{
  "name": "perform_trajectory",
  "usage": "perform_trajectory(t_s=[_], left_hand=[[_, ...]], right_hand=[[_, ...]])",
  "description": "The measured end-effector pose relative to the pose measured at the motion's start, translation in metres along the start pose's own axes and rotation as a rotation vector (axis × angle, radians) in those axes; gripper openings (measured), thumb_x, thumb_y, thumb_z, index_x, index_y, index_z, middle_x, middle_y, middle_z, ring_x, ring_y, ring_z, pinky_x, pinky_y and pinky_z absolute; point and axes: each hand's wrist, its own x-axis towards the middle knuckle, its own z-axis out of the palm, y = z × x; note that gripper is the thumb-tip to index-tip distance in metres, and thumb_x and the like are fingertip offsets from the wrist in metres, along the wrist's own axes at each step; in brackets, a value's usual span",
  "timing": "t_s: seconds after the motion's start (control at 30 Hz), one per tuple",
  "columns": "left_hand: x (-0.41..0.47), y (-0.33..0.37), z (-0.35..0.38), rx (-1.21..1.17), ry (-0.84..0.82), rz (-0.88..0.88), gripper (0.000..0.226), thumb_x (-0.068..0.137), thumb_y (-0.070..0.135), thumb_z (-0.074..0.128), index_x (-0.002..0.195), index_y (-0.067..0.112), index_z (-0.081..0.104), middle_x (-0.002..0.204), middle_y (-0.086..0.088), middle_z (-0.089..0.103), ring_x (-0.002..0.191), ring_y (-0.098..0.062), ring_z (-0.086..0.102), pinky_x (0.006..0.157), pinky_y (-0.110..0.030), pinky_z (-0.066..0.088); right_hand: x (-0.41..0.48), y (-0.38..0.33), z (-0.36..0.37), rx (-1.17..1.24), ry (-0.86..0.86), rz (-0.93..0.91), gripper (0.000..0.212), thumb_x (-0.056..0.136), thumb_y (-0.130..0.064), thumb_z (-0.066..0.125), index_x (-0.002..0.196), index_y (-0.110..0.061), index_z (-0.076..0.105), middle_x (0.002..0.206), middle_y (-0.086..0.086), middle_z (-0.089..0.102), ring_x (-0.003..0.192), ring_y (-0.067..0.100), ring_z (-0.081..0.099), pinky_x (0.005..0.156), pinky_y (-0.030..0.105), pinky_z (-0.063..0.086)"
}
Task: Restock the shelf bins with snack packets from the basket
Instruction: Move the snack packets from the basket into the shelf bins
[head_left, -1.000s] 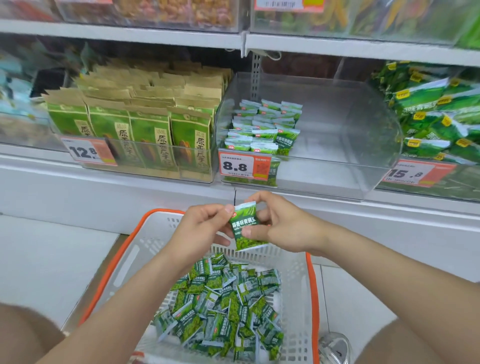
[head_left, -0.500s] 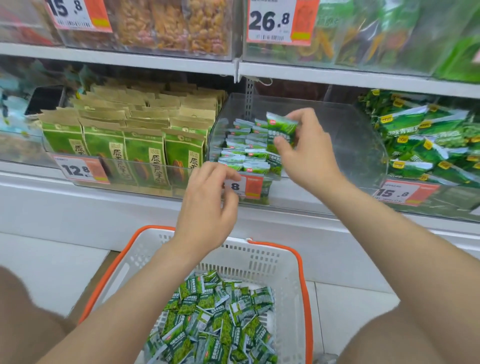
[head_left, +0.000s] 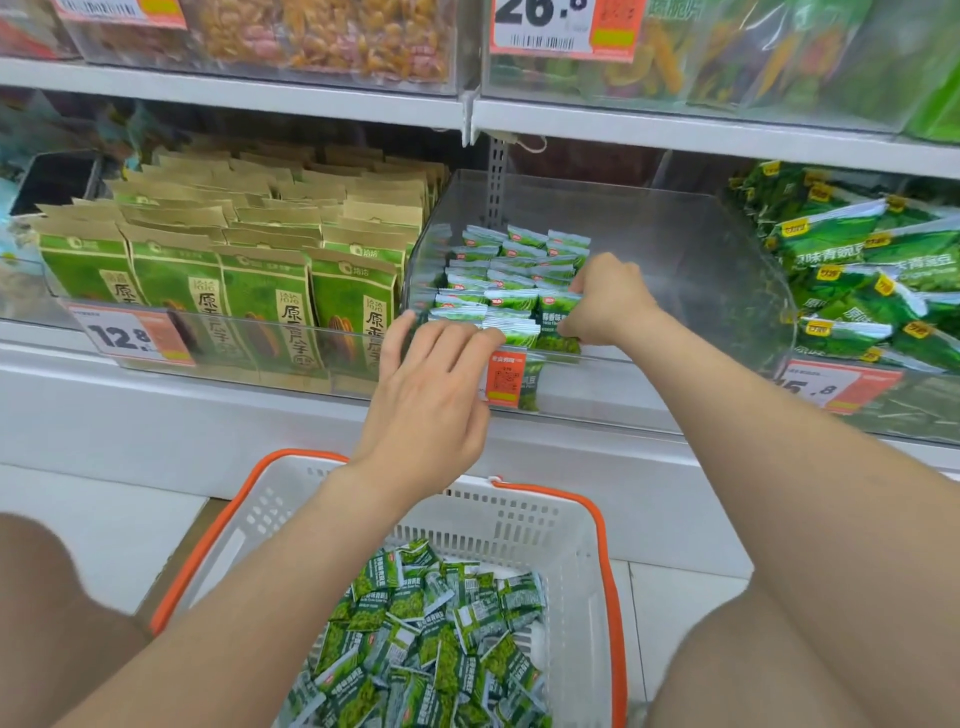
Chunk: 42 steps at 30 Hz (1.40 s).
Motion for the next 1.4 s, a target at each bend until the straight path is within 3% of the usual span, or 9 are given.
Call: perform_trajectory(t_s=[0.13,0.27,0.43,0.5,0.67,0.8,1.03,1.2,1.4], left_hand=[[-0.002,0.0,0.001,-0.009,0.006,0.011,0.055,0.084,0.014,0.058,0.139,0.019,0.055,0.126,0.002,0.058,0.123,-0.028,0.053,0.127,-0.05,0.014],[-0.002,0.0,0.002,-0.017,0.005,0.018,0.057,0.085,0.013,0.058,0.141,0.019,0.053,0.132,0.001,0.056,0.129,-0.027,0.051,0.127,-0.052,0.013],[-0.007,0.002,0.003,-0.112,0.106,0.036,0.062,0.082,0.005,0.059,0.144,0.011,0.053,0.15,-0.009,0.049,0.143,-0.033,0.043,0.124,-0.056,0.022],[-0.013,0.005,0.006,-0.134,0.21,0.045,0.055,0.08,0.0,0.059,0.135,0.007,0.06,0.142,-0.015,0.053,0.137,-0.038,0.046,0.115,-0.053,0.034],[-0.028,0.009,0.02,-0.12,0.313,0.071,0.022,0.076,-0.004,0.062,0.096,0.006,0.064,0.103,-0.013,0.054,0.092,-0.035,0.049,0.076,-0.044,0.041],[-0.038,0.004,0.046,-0.19,0.032,0.087,0.009,0.083,0.007,0.054,0.088,0.012,0.058,0.093,-0.004,0.051,0.083,-0.03,0.049,0.068,-0.042,0.04],[-0.099,0.013,0.088,-0.181,-0.551,-0.096,0.009,0.096,0.024,0.05,0.094,0.023,0.059,0.09,0.001,0.064,0.079,-0.028,0.061,0.062,-0.038,0.047],[-0.166,0.002,0.123,-0.084,-1.05,-0.137,0.015,0.102,0.019,0.044,0.095,0.022,0.057,0.085,0.002,0.057,0.081,-0.026,0.059,0.068,-0.037,0.049],[-0.207,-0.007,0.155,-0.033,-1.559,-0.147,0.06,0.101,0.001,0.046,0.155,0.028,0.043,0.158,-0.008,0.044,0.131,-0.031,0.055,0.098,-0.043,0.054]], right_hand=[[-0.004,-0.003,0.001,0.026,-0.004,-0.037,0.061,0.077,-0.022,0.091,0.124,0.002,0.061,0.112,0.019,0.061,0.116,0.034,0.053,0.088,0.05,0.056],[-0.003,-0.001,0.002,-0.019,0.016,-0.003,0.051,0.078,-0.034,0.092,0.101,-0.01,0.053,0.096,0.008,0.052,0.098,0.031,0.057,0.065,0.038,0.051],[-0.01,0.003,-0.005,0.091,-0.129,-0.082,0.011,0.093,-0.01,0.068,0.085,-0.003,0.066,0.086,0.015,0.069,0.09,0.028,0.066,0.077,0.034,0.055],[-0.017,0.01,-0.01,0.171,-0.263,-0.081,0.024,0.096,-0.009,0.052,0.09,0.012,0.062,0.081,0.018,0.055,0.079,0.036,0.059,0.072,0.035,0.049],[-0.053,0.006,-0.023,0.079,-0.012,-0.23,0.041,0.098,-0.004,0.043,0.132,-0.005,0.066,0.128,0.017,0.068,0.129,0.036,0.056,0.101,0.041,0.05],[-0.103,-0.01,-0.026,0.167,0.332,-0.606,0.038,0.082,0.007,0.047,0.104,-0.011,0.073,0.102,0.006,0.072,0.1,0.026,0.064,0.09,0.037,0.05],[-0.165,0.004,0.046,-0.329,-0.383,-0.679,0.021,0.091,-0.018,0.053,0.105,-0.021,0.068,0.1,0.006,0.068,0.091,0.032,0.066,0.072,0.042,0.057],[-0.19,0.007,0.087,-0.643,-0.773,-0.685,0.01,0.095,-0.005,0.051,0.095,-0.012,0.058,0.085,0.004,0.053,0.063,0.02,0.051,0.049,0.031,0.038],[-0.192,0.003,0.103,-0.644,-0.818,-0.727,0.014,0.098,-0.004,0.048,0.099,-0.011,0.06,0.088,0.006,0.055,0.061,0.02,0.046,0.05,0.034,0.038]])
